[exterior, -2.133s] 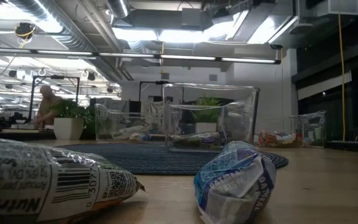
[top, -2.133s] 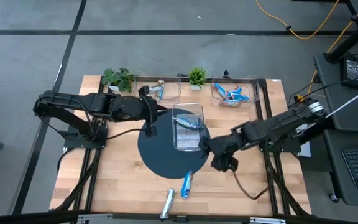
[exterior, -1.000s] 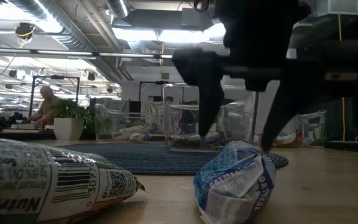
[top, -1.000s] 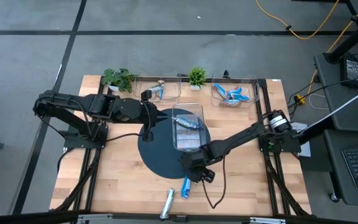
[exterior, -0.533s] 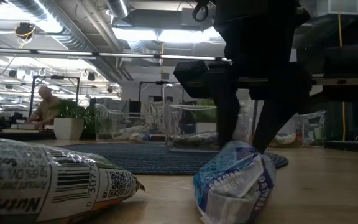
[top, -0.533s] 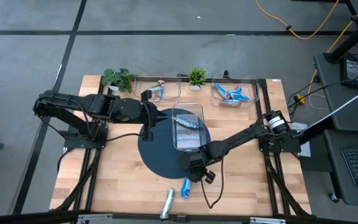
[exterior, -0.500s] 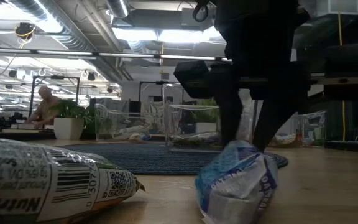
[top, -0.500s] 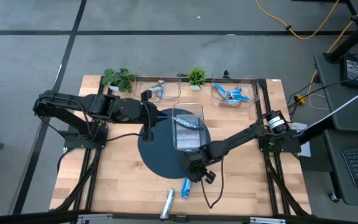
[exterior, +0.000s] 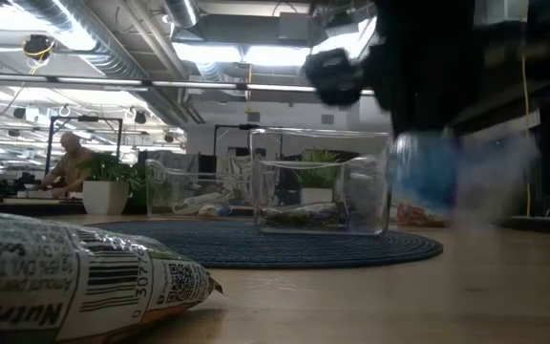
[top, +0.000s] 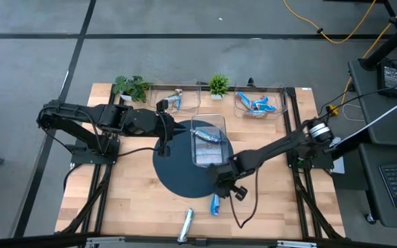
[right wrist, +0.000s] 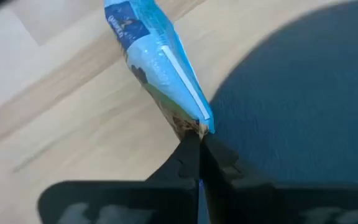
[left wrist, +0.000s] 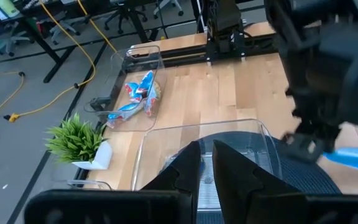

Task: Pick and place Granola Bars by type
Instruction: Put the blue granola bar into the bottom transparent bin

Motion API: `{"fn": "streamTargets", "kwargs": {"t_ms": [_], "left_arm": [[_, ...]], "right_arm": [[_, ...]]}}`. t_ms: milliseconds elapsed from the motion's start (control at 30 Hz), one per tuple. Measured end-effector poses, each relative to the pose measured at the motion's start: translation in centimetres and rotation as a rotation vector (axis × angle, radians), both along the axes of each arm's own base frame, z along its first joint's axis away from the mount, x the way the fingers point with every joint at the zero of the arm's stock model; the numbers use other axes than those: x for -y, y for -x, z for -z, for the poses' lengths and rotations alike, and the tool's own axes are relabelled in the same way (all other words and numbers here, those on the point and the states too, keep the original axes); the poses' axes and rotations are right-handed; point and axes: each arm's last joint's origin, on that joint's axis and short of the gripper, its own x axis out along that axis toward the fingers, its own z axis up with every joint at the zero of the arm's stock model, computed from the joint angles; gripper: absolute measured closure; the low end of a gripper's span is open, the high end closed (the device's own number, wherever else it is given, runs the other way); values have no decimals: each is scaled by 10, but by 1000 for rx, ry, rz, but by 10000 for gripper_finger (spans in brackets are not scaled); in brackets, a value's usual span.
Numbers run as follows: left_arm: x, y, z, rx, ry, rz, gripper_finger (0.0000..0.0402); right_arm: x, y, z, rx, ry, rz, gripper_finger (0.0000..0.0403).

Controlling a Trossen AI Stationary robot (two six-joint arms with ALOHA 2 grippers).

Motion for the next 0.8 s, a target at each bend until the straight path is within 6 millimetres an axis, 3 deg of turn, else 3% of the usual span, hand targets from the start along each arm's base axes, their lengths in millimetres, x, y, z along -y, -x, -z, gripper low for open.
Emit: {"fn": "streamTargets", "kwargs": {"t_ms": [500,800], "left_arm": [[0,0,0,2,-8,1,369],[0,0,-1,7,-9,-3,373]], "right_arm": [[26,56,-87,-14,-5,495,399],[63,108,-154,-77,34,891,399]]}}
